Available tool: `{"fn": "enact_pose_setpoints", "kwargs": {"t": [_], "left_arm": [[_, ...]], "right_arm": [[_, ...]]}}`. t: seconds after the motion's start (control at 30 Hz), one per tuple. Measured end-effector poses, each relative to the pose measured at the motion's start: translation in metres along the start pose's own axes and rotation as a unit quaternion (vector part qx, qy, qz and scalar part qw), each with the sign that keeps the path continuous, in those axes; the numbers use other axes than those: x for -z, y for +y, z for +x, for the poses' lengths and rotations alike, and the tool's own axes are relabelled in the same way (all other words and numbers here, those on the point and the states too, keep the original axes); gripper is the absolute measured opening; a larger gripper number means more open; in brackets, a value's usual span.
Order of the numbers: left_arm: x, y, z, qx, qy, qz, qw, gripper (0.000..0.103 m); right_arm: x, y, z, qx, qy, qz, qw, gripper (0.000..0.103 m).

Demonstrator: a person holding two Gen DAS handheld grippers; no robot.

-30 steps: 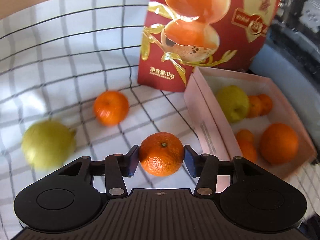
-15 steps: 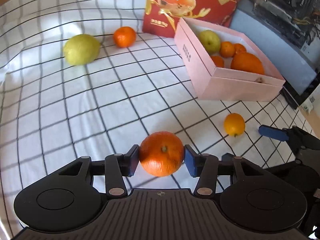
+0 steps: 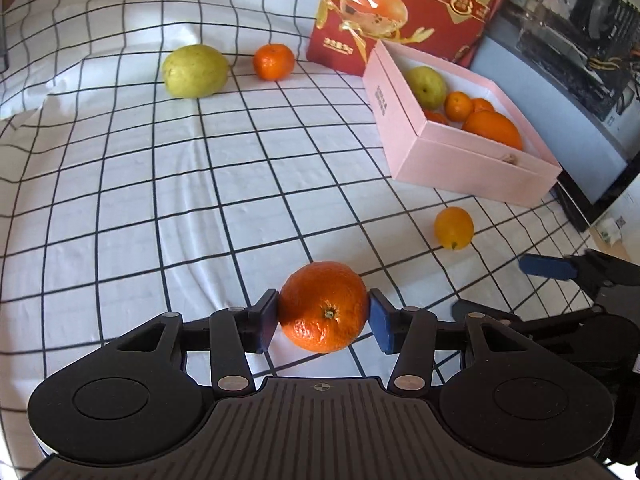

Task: Organize fruits

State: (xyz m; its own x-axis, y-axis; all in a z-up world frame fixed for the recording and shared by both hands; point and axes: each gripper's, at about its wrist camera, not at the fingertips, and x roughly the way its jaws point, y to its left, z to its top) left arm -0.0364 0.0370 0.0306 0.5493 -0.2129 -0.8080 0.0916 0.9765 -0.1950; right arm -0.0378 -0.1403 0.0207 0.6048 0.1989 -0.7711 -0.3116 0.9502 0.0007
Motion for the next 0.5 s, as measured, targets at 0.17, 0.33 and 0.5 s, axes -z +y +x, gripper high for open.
{"fn": "enact_pose_setpoints", "kwargs": {"t": [0.17, 0.33, 0.5], "left_arm": [[0.007, -0.003, -0.003, -0.01, -0.02, -0.003, 0.9997, 0.053], [0.008, 0.0, -0.006, -0.004, -0.013, -0.014, 0.9998, 0.053], [0.01, -0.004, -0.007, -0.012, -0.007, -0.004, 0.9999, 0.053]], "right_arm": [[-0.004, 0.003, -0.011, 0.011, -0.015, -0.007, 1.0, 0.088], [-0.023, 0.005, -0.001, 0.004, -0.022, -0.008, 1.0, 0.075], [-0.039, 0.008, 0.023, 0.001, -0.014, 0.006, 1.0, 0.058]]}}
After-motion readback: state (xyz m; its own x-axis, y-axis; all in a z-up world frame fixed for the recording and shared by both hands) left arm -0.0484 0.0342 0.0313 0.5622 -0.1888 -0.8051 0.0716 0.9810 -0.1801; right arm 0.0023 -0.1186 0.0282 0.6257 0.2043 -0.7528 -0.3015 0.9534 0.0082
